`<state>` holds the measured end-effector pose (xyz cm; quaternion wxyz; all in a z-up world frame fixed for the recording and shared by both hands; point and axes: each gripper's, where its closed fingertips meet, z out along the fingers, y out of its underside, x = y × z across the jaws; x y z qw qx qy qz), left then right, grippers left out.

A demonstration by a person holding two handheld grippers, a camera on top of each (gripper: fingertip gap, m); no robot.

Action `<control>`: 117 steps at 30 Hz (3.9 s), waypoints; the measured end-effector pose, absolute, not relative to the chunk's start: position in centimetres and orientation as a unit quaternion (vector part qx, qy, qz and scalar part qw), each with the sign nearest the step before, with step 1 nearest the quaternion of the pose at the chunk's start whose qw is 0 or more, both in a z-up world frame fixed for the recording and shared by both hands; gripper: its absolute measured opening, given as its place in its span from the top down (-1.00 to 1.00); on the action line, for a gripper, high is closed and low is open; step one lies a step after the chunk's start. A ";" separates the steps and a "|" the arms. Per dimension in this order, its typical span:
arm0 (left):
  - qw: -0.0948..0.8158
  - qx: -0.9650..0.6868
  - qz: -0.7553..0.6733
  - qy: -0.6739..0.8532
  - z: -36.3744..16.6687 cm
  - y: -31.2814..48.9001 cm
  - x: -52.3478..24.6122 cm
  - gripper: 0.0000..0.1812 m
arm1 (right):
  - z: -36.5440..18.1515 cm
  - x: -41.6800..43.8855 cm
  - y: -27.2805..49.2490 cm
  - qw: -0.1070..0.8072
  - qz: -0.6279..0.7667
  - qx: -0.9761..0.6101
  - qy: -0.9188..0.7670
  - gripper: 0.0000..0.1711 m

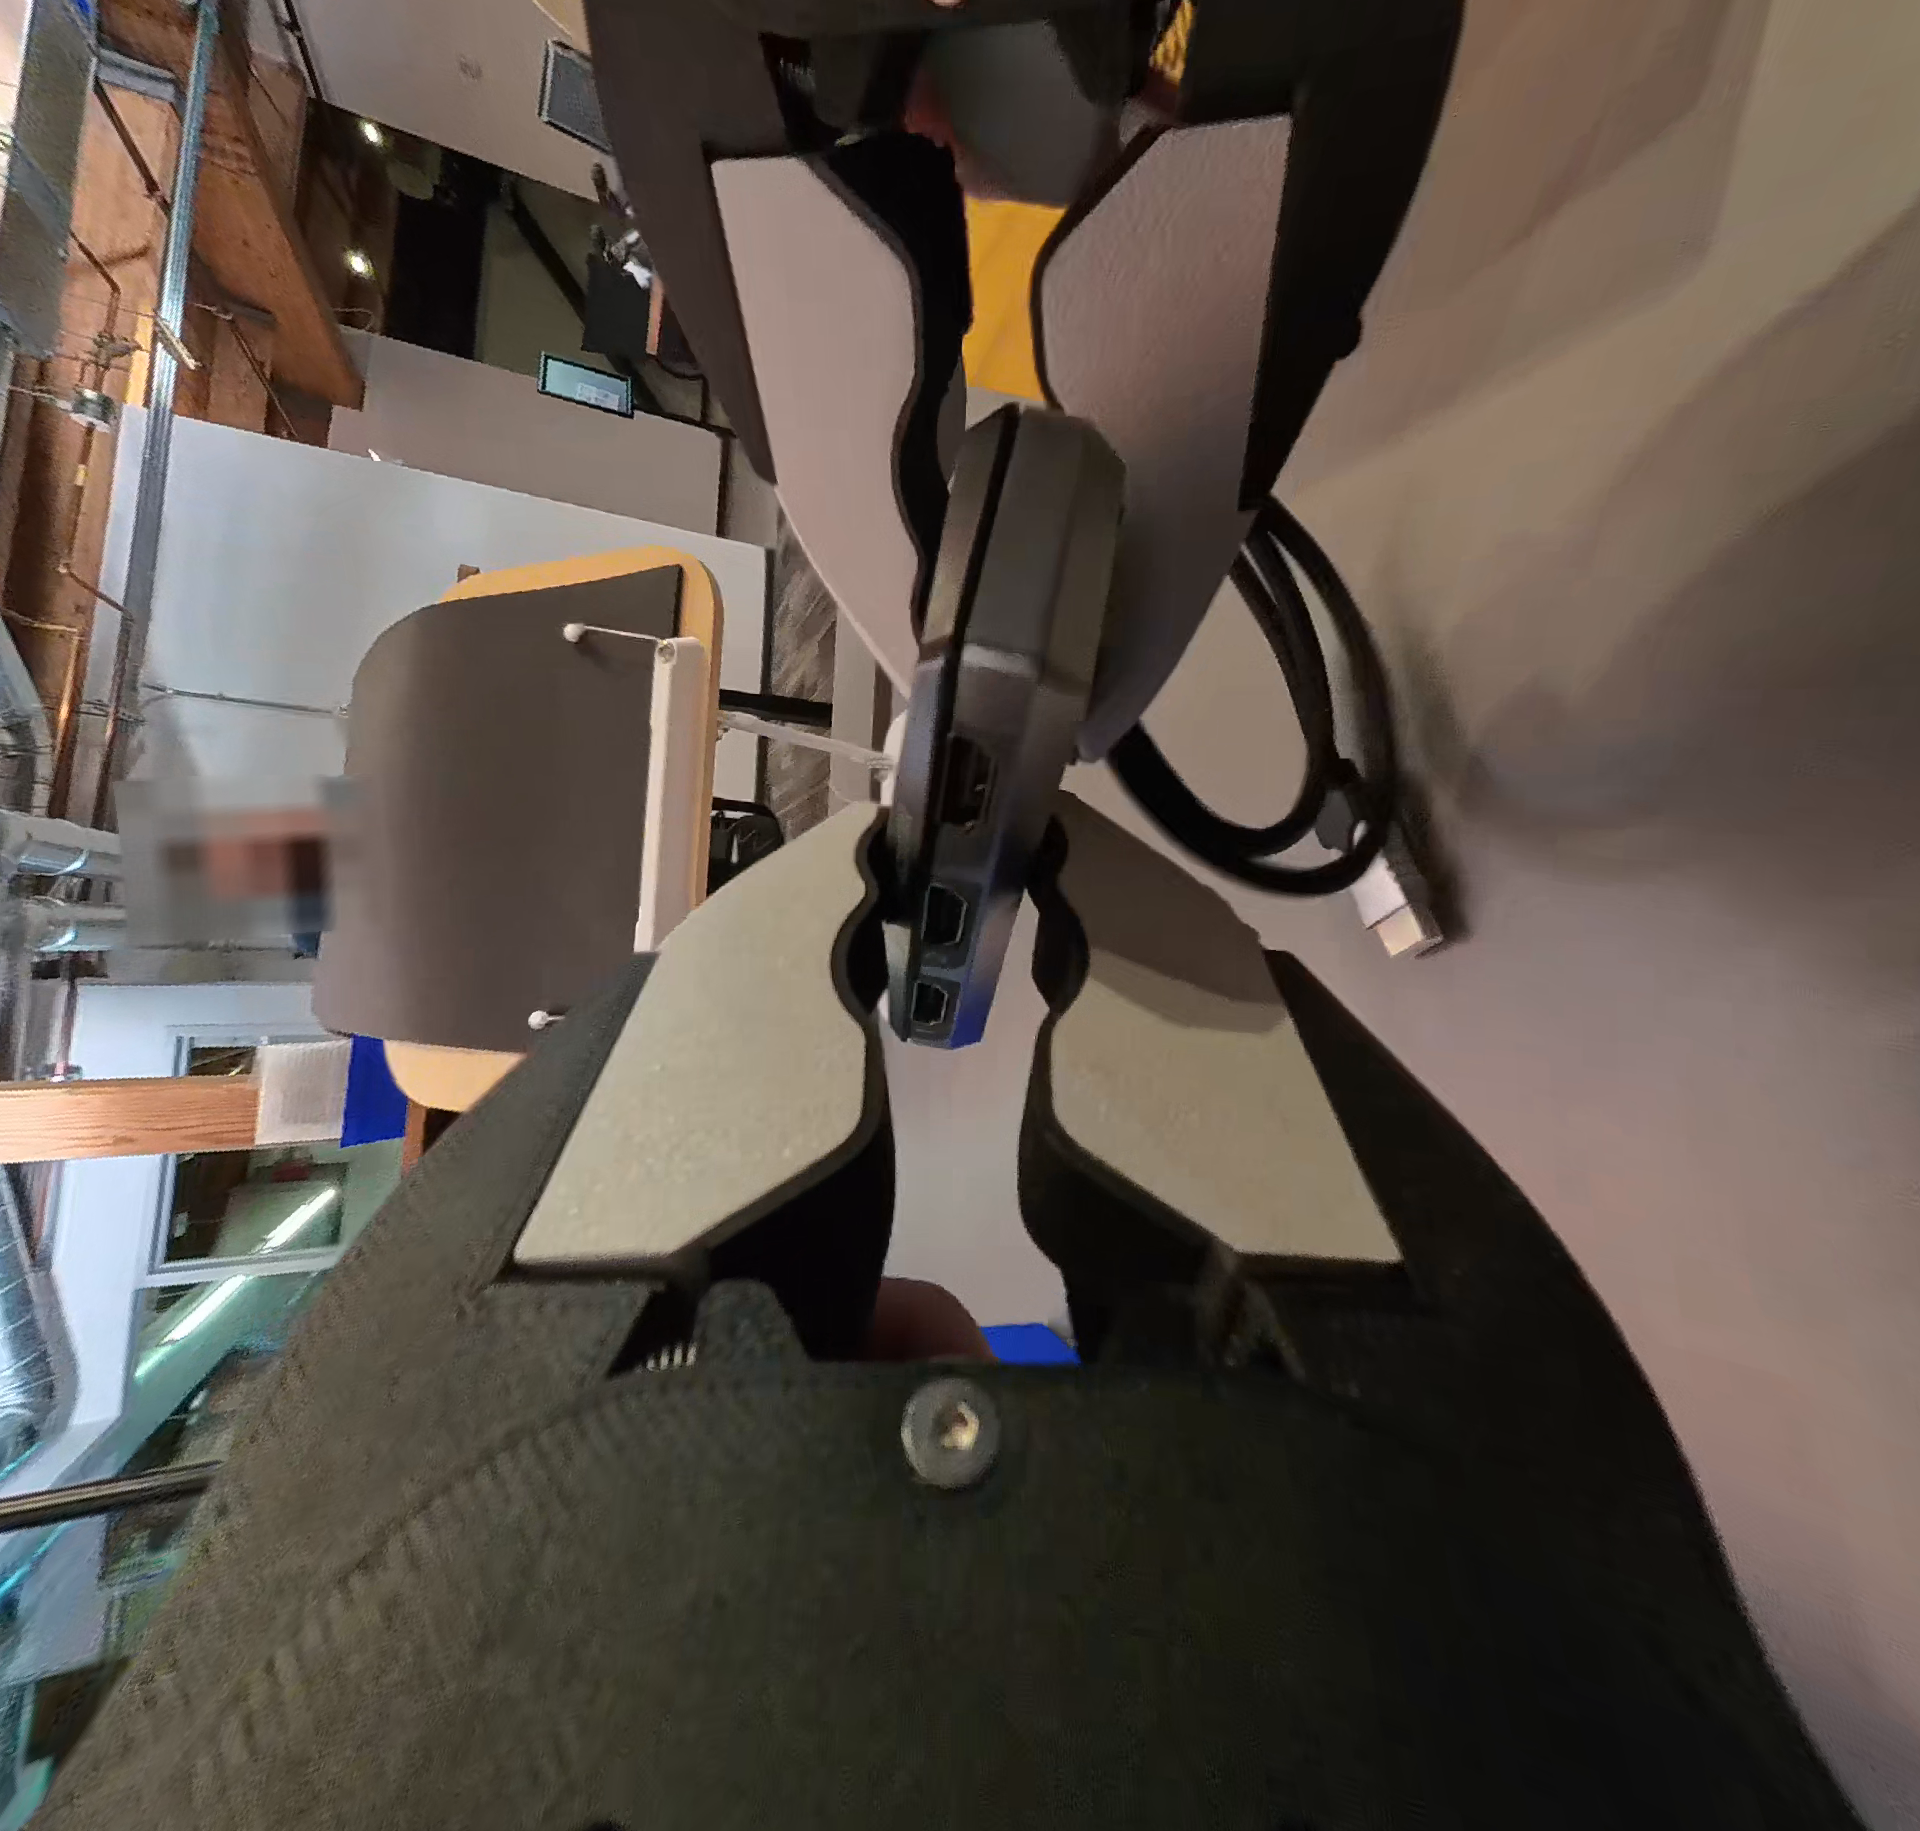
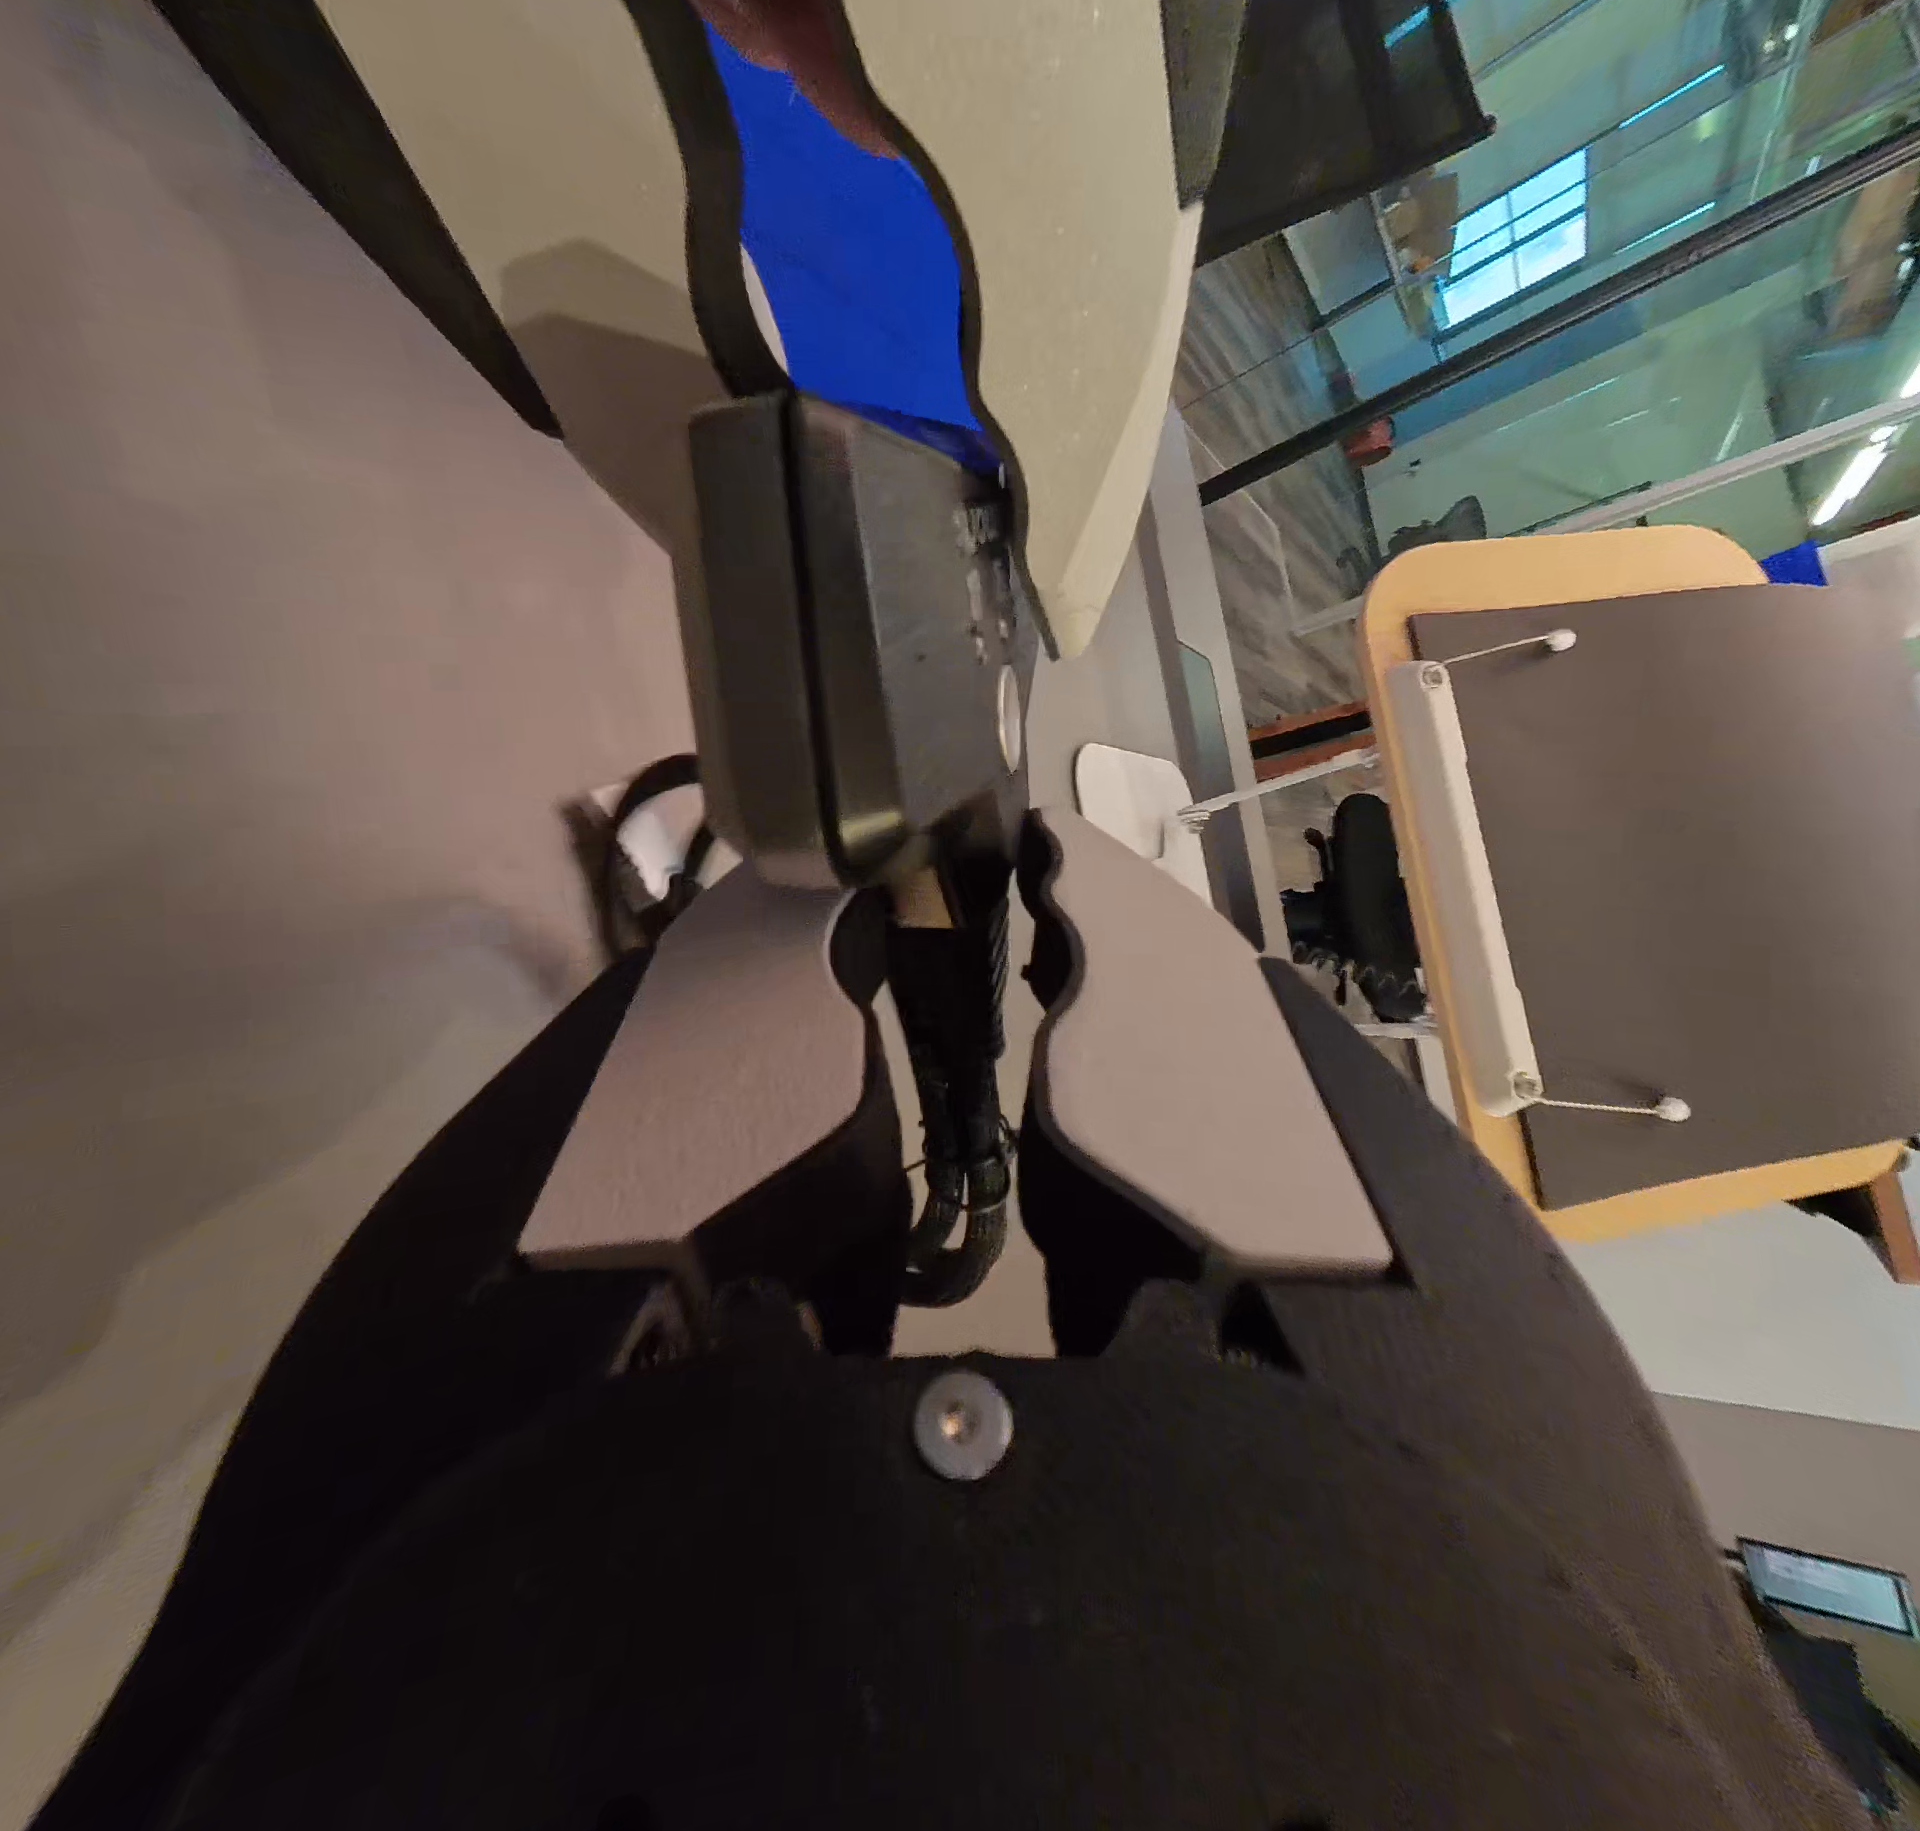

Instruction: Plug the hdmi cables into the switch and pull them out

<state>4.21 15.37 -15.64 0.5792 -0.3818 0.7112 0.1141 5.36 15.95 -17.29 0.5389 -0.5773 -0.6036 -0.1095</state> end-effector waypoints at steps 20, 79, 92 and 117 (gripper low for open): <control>0.576 -0.526 0.182 0.599 -10.7 20.6 -8.5 0.58 | -18.1 7.2 17.1 0.522 -0.088 -0.623 -0.576 0.76; 0.377 -0.630 0.295 0.611 -22.4 27.5 -24.3 0.89 | -18.7 6.8 17.0 0.516 -0.065 -0.631 -0.575 0.76; 0.451 -0.622 0.300 0.565 -19.0 27.8 -24.5 0.93 | -18.6 6.9 17.0 0.517 -0.064 -0.631 -0.575 0.76; 0.587 -0.542 0.283 0.530 -7.1 24.5 -18.1 0.94 | -18.3 7.3 17.3 0.526 -0.063 -0.635 -0.562 0.76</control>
